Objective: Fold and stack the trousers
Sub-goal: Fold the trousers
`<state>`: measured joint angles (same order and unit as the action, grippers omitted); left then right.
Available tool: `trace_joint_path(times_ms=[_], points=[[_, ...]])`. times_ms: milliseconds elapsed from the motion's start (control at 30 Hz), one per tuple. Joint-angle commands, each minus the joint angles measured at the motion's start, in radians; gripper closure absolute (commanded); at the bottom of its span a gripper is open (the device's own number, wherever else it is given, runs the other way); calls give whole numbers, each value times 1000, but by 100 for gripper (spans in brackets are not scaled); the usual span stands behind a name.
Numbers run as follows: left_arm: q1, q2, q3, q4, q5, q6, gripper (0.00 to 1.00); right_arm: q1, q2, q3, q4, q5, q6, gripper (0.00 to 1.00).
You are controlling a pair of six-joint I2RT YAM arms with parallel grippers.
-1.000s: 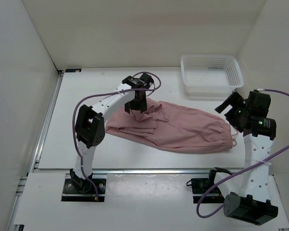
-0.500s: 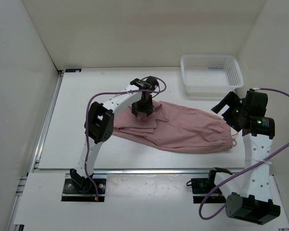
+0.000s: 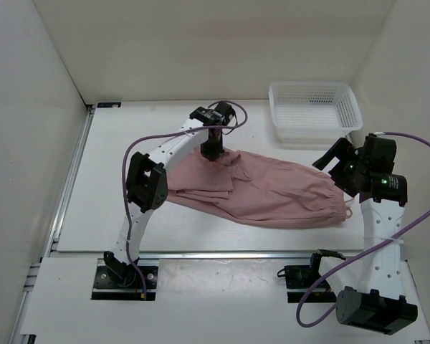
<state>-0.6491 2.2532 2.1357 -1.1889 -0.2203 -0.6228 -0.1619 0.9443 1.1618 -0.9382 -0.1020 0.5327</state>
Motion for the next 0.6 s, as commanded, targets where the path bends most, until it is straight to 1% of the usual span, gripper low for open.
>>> trace_joint_path(times_ms=[0,67,100,133,200,233,267,300,333,367,400,433,467,500,533,567], points=[[11,-50,114,-5,19,26,90,5,-1,-2,27,-21,-4,1],[20,-12,176,-5,70,43,90,5,-1,-2,27,-21,-4,1],[31,6,247,-5,128,54,90,5,-1,-2,27,-21,-4,1],[40,49,283,-5,153,54,84,5,-1,-2,27,-21,-4,1],[40,86,369,-5,200,63,78,5,-1,-2,27,-21,-4,1],[40,100,383,8,219,63,72,5,-12,-11,27,-21,-4,1],[40,111,383,23,239,63,46,5,-12,-11,27,-21,-4,1],[40,111,383,40,280,73,31,5,-12,-20,18,-21,-4,1],[40,111,383,52,297,83,22,5,-22,-21,18,-21,-4,1],[40,111,383,52,306,83,17,5,-22,-21,18,-21,-4,1],[40,99,372,52,306,92,7,5,-22,-21,18,-12,-4,1],[40,83,362,43,296,92,5,5,-22,-21,18,-11,-4,1],[40,34,345,34,285,104,4,5,-22,-21,9,-11,-4,1],[31,1,320,34,271,104,4,5,-22,-30,9,-11,-4,1],[31,-35,259,34,228,118,2,5,-22,-30,9,-11,-4,1],[31,-108,224,34,204,129,0,5,-22,-30,9,-11,-4,1]])
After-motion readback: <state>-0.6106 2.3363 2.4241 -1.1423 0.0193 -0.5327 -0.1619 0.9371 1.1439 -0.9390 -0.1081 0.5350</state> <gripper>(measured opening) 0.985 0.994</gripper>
